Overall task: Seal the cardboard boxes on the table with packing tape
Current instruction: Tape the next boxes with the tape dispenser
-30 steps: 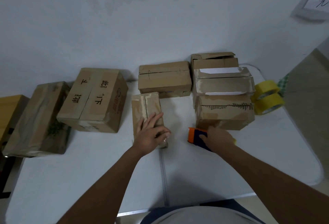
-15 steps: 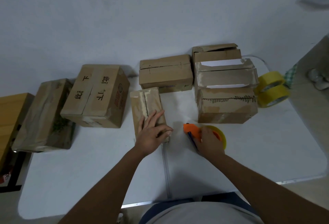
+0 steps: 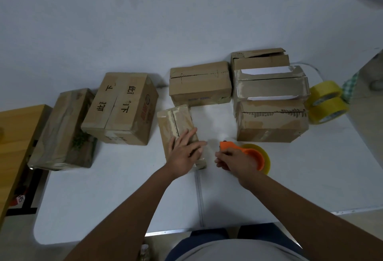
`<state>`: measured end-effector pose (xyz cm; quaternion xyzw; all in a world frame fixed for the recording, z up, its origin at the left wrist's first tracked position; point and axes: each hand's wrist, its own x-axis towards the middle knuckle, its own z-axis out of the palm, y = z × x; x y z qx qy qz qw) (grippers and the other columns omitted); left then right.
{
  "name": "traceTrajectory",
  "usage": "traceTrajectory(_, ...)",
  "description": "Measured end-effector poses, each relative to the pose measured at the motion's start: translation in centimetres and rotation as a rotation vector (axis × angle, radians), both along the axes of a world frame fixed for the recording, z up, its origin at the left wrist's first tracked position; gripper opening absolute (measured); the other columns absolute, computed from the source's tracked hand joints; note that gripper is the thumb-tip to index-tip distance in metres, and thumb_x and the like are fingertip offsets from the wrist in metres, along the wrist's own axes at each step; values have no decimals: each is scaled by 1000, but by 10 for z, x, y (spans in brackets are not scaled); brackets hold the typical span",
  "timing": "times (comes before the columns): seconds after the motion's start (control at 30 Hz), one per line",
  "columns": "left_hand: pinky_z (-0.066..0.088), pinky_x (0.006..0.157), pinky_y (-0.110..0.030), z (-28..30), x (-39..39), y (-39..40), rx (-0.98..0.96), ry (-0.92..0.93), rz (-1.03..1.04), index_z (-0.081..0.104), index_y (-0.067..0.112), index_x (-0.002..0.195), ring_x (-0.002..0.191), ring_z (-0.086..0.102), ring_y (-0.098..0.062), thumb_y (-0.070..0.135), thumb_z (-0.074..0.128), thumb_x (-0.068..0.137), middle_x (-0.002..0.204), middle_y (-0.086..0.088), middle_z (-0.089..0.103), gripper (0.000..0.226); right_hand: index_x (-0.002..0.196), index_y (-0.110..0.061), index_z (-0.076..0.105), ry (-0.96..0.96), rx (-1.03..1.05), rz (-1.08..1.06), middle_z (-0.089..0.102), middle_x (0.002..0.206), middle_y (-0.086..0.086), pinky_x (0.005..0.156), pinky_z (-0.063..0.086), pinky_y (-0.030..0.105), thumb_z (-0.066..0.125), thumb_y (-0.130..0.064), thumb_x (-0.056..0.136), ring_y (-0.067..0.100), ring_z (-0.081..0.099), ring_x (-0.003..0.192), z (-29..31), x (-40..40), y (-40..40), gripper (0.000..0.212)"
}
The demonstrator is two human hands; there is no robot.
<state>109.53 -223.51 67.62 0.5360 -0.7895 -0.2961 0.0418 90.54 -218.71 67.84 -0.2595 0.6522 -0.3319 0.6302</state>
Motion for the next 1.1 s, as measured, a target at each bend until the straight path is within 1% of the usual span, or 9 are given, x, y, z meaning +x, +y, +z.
traceTrajectory(0.1,-11,119,-35,-1,4,11,52,60,-17,31,44,150,147,-6,4,40,32,107,163,19,12,43,93,-5,66,34,-56,48,70,81,6,63,48,17,61,-14,96,11,63,69,6,-7,15,10)
traceTrajectory(0.2,-13,120,-34,-2,8,14,63,35,-74,26,39,154,144,-13,10,41,27,107,162,22,5,46,89,-7,65,72,-95,49,71,79,4,64,48,18,61,-15,96,10,64,68,3,-8,25,11)
traceTrajectory(0.27,-14,120,-35,-1,11,14,55,-27,-134,21,38,155,145,-17,7,47,26,106,161,23,-3,51,89,-7,66,82,-115,42,71,78,3,64,49,18,61,-14,96,10,64,68,1,-7,27,11)
traceTrajectory(0.43,-15,118,-34,-7,24,16,-160,-236,-329,2,37,158,150,-19,-5,70,20,95,164,16,-11,73,89,-6,66,92,-149,25,71,75,2,62,49,16,61,-13,95,9,65,67,0,-5,30,11)
traceTrajectory(0.57,-7,120,-39,-15,24,18,-274,-255,-336,5,35,158,151,-13,-9,76,13,93,165,12,-5,77,88,-9,67,106,-163,3,71,75,1,65,48,19,62,-14,95,8,66,67,-5,-4,32,10)
traceTrajectory(0.8,32,115,-51,-28,17,25,-405,-354,-316,28,22,156,151,21,-25,65,10,100,163,-3,25,73,86,-12,68,112,-186,-5,73,80,1,68,45,20,63,-17,94,9,65,74,-14,-5,35,11)
traceTrajectory(0.87,34,113,-51,-28,16,26,-433,-384,-325,32,20,155,150,24,-26,65,14,100,163,-4,27,73,86,-13,69,105,-176,0,74,83,1,70,45,22,63,-18,94,12,63,79,-16,-6,33,11)
traceTrajectory(1.0,26,117,-47,-26,19,26,-424,-328,-273,34,25,154,151,21,-21,72,35,94,163,2,26,76,88,-15,69,99,-180,-6,75,86,-2,72,45,22,63,-20,94,12,63,83,-18,-4,32,11)
traceTrajectory(1.1,30,115,-49,-25,12,27,-405,-328,-225,39,27,150,149,26,-20,70,35,95,160,4,32,71,82,-20,71,122,-200,-31,74,89,-2,77,47,27,62,-23,95,13,63,86,-20,-4,31,16)
